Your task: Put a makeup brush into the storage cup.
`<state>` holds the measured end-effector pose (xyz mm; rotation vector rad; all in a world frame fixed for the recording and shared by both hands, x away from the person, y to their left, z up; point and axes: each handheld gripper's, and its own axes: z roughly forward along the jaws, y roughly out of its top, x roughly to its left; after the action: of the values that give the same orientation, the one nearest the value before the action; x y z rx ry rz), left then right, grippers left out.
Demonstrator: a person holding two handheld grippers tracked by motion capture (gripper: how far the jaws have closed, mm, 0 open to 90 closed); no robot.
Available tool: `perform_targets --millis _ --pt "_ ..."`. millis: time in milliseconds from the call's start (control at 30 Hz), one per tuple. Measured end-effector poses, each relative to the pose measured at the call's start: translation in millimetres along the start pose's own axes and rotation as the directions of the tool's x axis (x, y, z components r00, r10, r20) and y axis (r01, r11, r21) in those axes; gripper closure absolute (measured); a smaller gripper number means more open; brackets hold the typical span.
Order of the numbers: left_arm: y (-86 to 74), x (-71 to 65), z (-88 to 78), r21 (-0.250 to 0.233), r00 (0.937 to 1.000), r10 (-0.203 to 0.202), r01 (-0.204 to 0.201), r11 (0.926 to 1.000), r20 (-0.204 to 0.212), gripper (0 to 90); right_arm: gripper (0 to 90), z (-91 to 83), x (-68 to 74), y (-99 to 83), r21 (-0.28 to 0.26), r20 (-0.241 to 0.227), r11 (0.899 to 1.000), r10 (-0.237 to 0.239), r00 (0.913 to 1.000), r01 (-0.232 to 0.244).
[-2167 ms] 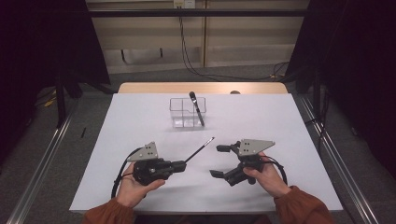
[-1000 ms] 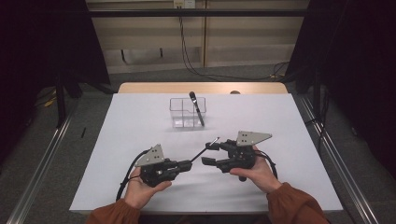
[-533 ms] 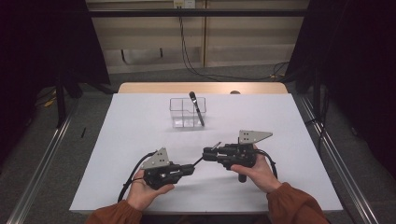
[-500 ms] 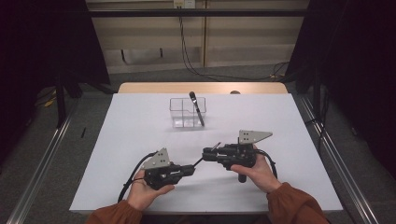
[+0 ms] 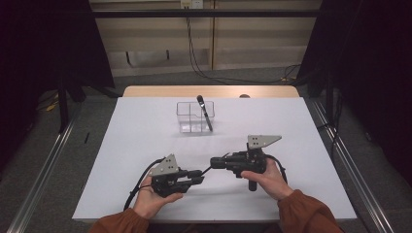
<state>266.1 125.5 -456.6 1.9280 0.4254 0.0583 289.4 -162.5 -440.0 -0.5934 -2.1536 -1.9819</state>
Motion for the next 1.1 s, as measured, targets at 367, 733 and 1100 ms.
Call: perform_targets --millis 367,733,1100 --pt "1.3 1.5 -7.7 -0.034 0.9977 -0.020 0.017 0.9993 -0.065 49.3 85.6 -8.6 -2.2 4.2 -0.011 0.031 1.000 0.011 0.9995 -0.011" --pt "4.4 5.2 -18.1 -0.061 0.9862 -0.071 0.063 0.9961 -0.149 18.4 85.7 -16.9 -4.0 6.9 0.009 0.079 1.000 0.006 0.9968 -0.007" --pt "6.5 10.6 -35.7 -0.076 0.9682 -0.091 0.075 0.9943 -0.233 4.0 85.6 -26.8 -7.0 9.6 0.029 0.099 0.999 0.034 0.9945 -0.037"
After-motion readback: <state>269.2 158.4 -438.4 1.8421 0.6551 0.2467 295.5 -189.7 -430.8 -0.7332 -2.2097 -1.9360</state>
